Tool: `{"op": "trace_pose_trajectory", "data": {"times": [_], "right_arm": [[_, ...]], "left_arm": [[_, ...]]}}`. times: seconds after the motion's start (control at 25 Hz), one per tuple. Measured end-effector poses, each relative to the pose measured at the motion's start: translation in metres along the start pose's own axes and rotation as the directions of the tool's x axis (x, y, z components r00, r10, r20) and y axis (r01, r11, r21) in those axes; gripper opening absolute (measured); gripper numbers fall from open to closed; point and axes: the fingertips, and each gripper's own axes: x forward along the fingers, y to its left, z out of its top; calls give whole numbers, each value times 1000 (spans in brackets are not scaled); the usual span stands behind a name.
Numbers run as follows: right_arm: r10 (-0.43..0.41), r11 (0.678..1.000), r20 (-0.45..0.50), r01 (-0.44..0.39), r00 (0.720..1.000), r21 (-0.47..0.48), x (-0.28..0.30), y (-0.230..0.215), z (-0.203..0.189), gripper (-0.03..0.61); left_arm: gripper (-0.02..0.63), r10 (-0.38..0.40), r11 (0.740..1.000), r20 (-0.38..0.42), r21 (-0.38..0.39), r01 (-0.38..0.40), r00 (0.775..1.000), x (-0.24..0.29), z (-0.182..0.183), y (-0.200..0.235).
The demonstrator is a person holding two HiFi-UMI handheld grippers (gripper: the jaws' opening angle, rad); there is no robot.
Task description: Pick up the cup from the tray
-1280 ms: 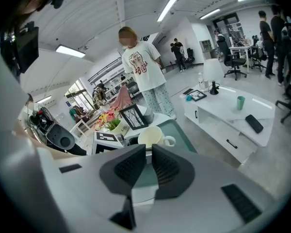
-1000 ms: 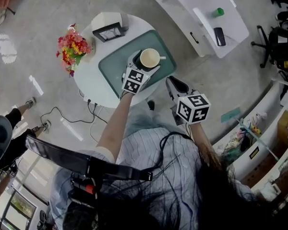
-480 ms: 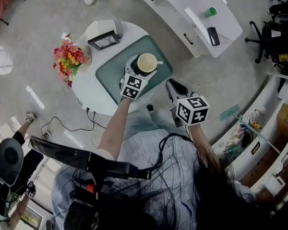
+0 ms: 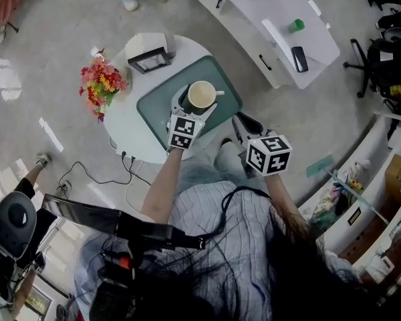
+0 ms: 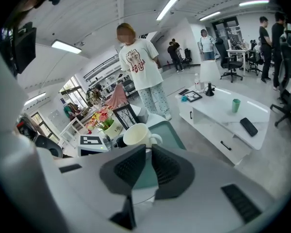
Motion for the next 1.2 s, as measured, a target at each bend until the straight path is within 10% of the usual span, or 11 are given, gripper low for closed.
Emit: {"op": "trace_pose_trajectory", "data": {"times": [0.36,1.2], "right_arm": [[135,984,-24,-137,991,-112,1,0,18,54],[409,863,-88,-416,908,-286,-70,-13,-7,54]], "left_arm": [[434,181,983,90,-27,-179,979,-37,41,-2],[434,553,832,169,-175,-527,816,-133,77,-110]]}}
